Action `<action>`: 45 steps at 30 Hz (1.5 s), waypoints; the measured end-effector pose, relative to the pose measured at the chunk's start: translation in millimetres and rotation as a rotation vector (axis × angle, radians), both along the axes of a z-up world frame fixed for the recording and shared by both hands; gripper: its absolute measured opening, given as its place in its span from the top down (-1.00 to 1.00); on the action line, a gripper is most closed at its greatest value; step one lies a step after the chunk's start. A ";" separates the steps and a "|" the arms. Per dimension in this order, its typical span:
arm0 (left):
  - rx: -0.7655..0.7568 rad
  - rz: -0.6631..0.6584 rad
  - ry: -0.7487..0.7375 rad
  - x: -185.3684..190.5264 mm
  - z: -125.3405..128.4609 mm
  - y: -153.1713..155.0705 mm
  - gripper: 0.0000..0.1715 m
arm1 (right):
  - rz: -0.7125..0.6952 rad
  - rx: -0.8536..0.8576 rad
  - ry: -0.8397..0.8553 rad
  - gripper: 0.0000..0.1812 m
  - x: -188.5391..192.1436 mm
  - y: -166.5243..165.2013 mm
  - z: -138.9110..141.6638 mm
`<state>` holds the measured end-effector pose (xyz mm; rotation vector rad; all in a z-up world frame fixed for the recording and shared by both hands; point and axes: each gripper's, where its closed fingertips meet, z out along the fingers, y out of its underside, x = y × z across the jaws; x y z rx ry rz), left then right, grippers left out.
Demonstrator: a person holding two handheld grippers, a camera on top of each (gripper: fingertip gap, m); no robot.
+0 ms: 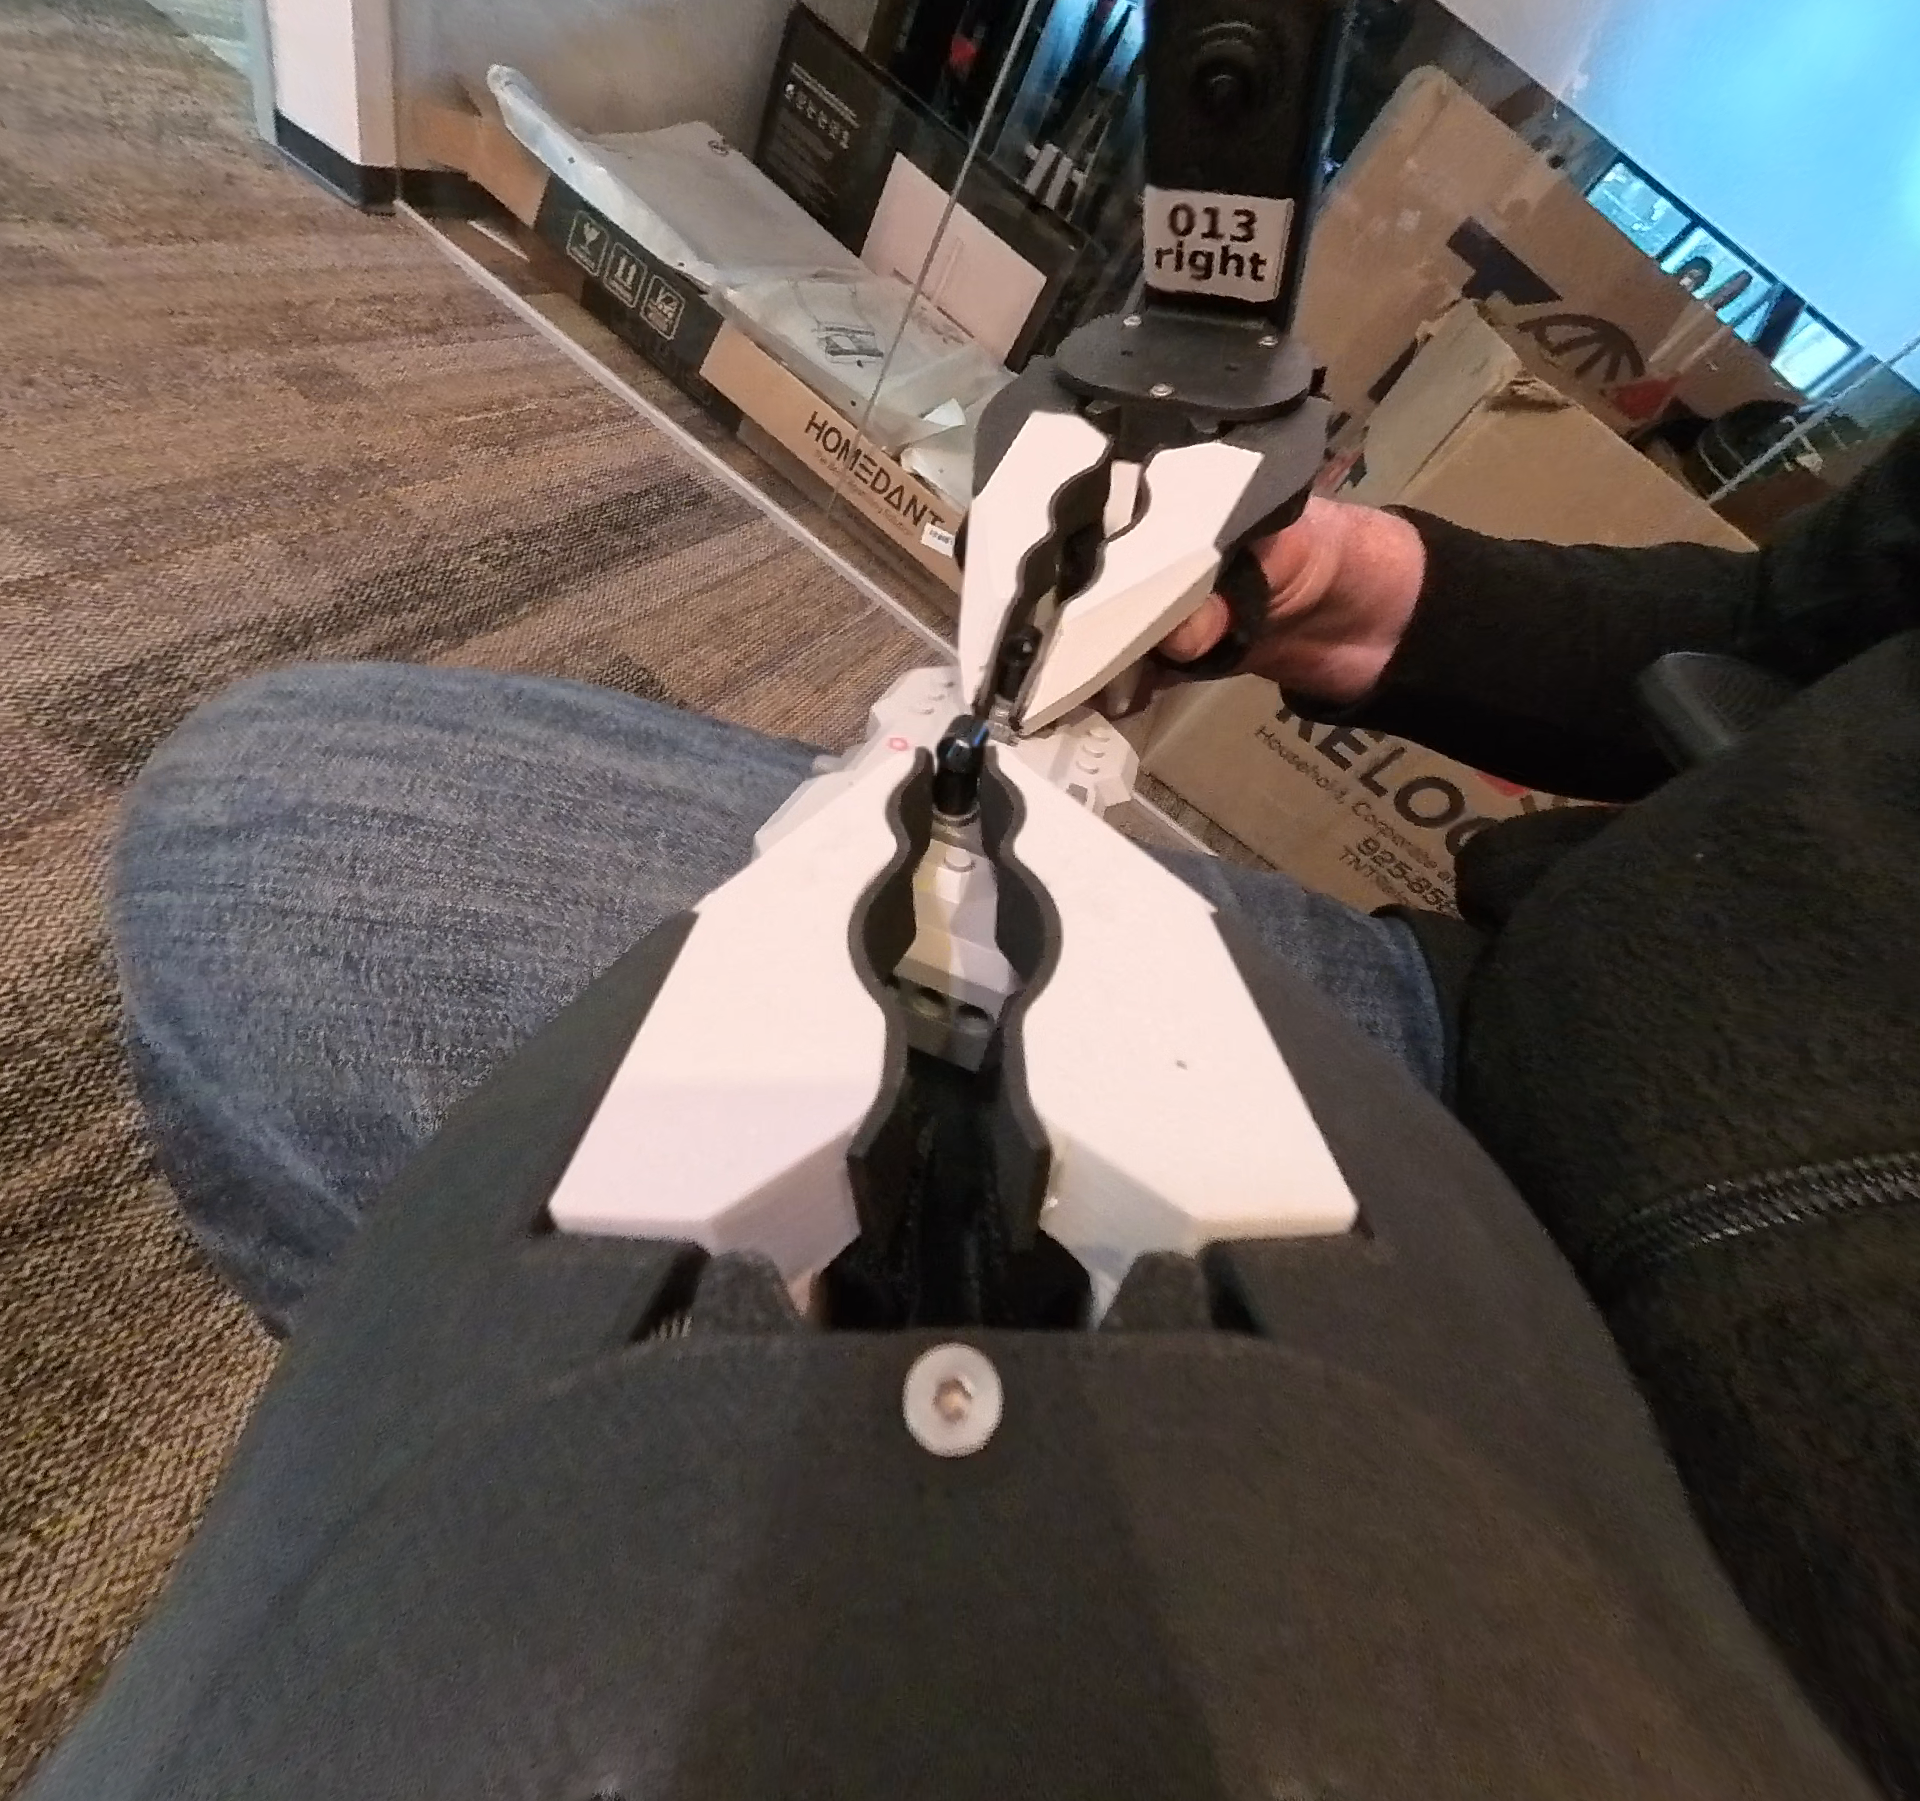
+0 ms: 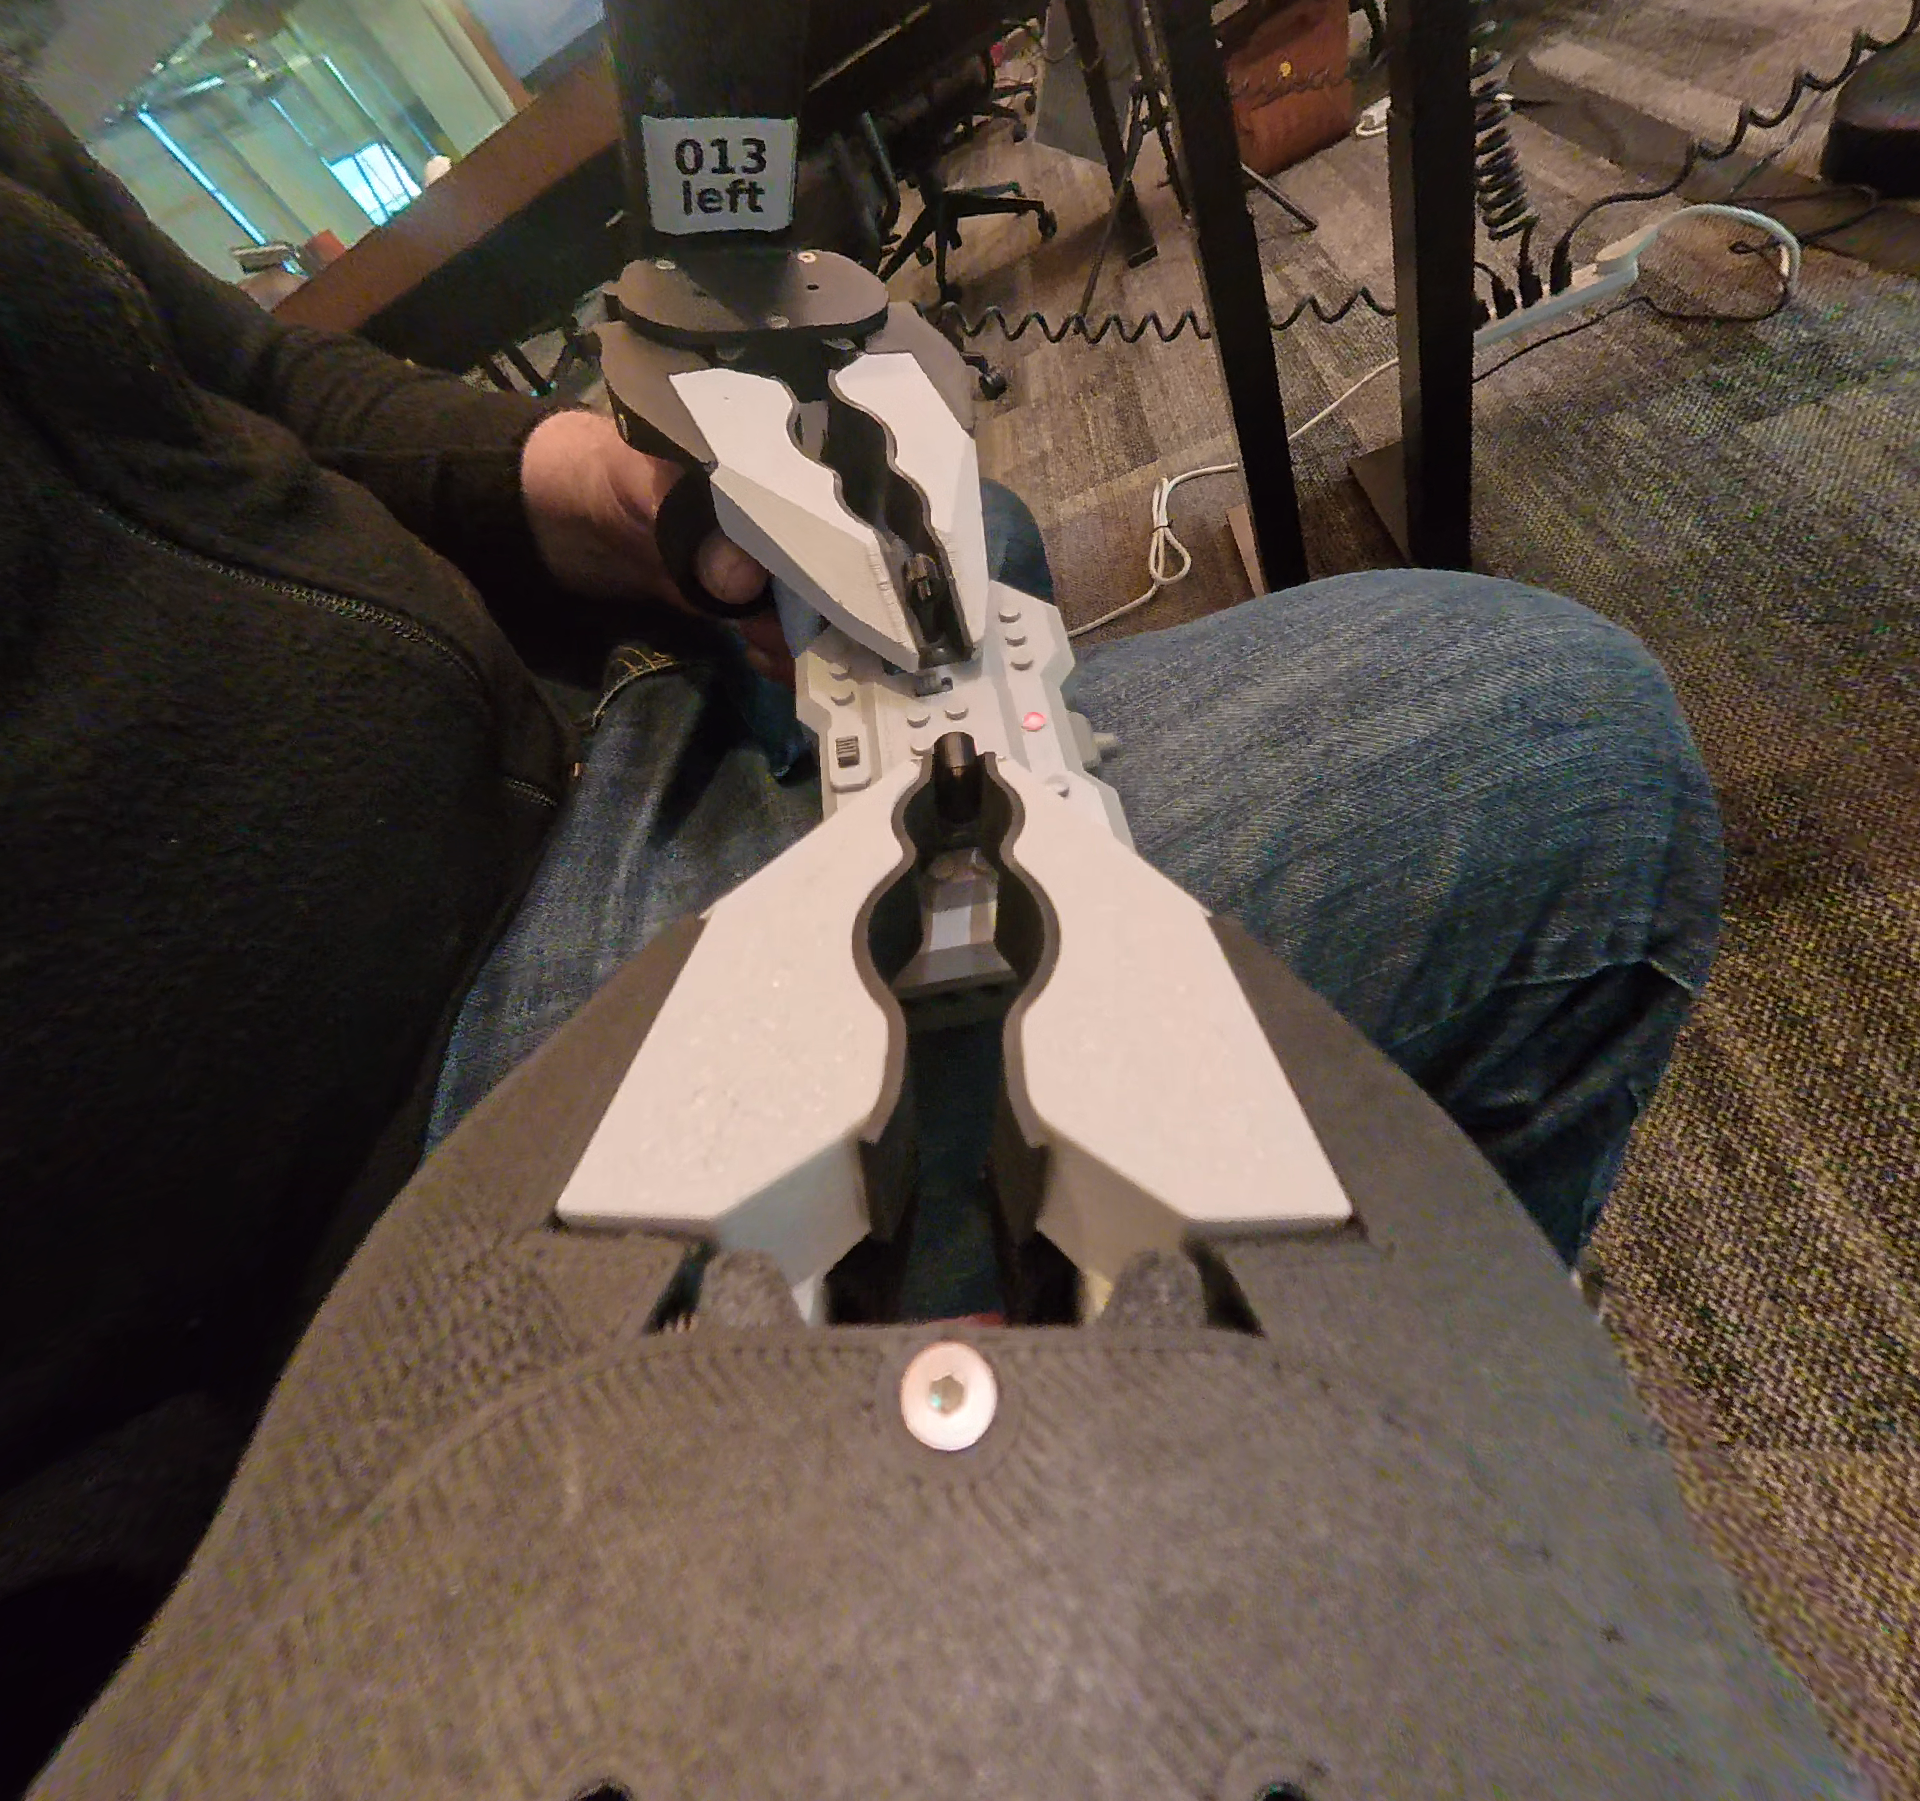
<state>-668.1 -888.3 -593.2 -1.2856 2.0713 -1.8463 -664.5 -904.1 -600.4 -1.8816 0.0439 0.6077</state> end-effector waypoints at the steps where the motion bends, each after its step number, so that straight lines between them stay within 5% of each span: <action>1: 0.008 -0.005 -0.009 -1.0 -0.4 -0.2 0.92 | 0.002 -0.003 -0.010 0.95 -0.1 -0.3 -0.3; 12: -0.030 0.012 0.019 1.0 -1.4 0.2 0.92 | 0.007 -0.043 -0.068 0.95 0.4 0.5 -1.5; 21: -0.041 0.012 -0.006 1.3 1.8 -1.4 0.88 | 0.004 -0.102 0.137 0.94 6.1 1.1 -1.8; 45: -0.037 0.026 0.000 3.1 0.0 -2.7 0.92 | 0.014 -0.082 0.110 0.94 4.9 -1.5 -2.1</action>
